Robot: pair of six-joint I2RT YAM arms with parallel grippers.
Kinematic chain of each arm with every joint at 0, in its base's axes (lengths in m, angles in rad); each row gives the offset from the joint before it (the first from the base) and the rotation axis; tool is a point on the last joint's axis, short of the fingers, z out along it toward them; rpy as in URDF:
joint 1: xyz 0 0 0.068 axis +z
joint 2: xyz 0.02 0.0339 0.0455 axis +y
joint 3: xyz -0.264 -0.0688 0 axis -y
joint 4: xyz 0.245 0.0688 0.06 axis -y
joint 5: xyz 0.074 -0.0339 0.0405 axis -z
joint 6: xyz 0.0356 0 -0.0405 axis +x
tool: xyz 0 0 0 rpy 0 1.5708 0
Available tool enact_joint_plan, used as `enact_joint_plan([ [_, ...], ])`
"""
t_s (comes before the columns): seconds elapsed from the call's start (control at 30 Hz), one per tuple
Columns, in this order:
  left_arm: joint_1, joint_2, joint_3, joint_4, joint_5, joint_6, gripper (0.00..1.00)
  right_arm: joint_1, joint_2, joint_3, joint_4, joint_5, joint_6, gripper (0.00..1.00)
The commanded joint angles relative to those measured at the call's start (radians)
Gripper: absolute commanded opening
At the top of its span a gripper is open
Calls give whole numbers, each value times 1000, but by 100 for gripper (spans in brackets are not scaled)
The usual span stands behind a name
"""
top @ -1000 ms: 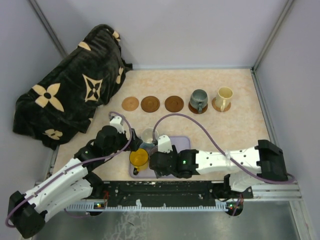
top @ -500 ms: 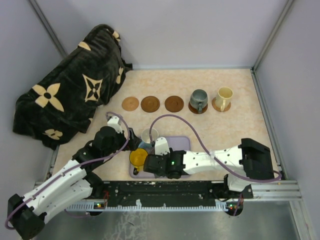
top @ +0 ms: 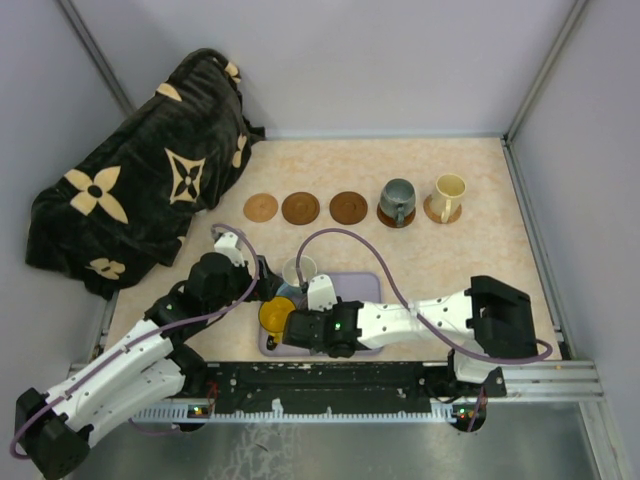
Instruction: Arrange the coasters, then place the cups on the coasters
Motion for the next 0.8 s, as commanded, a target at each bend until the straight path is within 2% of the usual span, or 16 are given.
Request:
enact_joint_plan([
  [0.0,-6,-13,-10,1,-7,-10,98,6,16,50,4,55,29,51],
  [0.2,-6,-9,-15,9,-9,-11,98,-3,34,38,17,45,34,47],
  [0.33,-6,-5,-17,12,-10,-12,98,-9,41,32,25,46,35,40],
  [0.43,-6,-5,-20,14,-12,-13,98,-15,43,33,22,49,39,28],
  [0.57,-6,-3,-24,19,-15,-13,98,-17,42,39,1,54,41,0],
  [0.77,-6,15,-24,35,-12,-17,98,-16,18,57,-90,99,78,0],
])
